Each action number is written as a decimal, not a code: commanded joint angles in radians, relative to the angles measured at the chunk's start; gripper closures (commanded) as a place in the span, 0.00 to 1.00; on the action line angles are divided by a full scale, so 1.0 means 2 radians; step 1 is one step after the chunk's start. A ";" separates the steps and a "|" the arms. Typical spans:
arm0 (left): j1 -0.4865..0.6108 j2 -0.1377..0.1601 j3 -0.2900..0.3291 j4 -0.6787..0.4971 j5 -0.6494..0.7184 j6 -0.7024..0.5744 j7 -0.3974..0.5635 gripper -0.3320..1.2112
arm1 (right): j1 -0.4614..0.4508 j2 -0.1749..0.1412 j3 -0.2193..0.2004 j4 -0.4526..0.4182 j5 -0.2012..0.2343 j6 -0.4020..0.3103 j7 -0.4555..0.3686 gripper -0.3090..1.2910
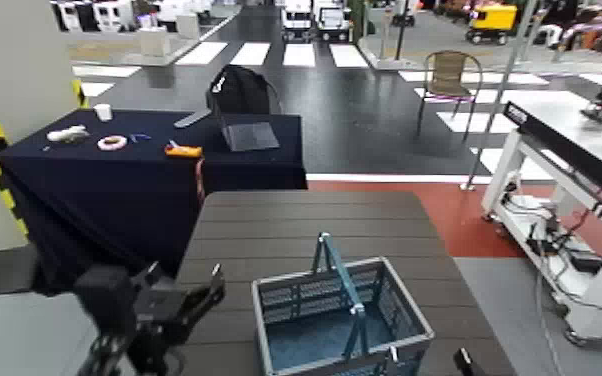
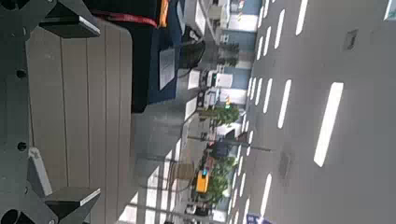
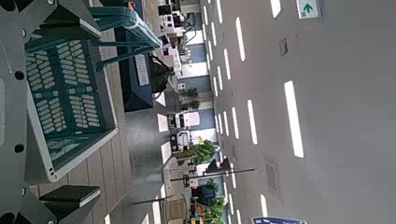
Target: Place the crate on the table.
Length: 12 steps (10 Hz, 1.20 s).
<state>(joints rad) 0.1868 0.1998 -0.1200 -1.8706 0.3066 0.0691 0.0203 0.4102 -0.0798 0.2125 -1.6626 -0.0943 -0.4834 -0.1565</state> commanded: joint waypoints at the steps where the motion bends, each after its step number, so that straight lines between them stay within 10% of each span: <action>1: 0.049 -0.004 -0.007 0.026 -0.044 -0.110 0.024 0.29 | 0.002 0.001 -0.002 -0.002 0.003 0.000 0.000 0.28; 12: 0.109 -0.019 -0.001 0.032 -0.110 -0.187 0.071 0.29 | 0.006 0.002 -0.005 -0.008 0.020 0.005 -0.008 0.28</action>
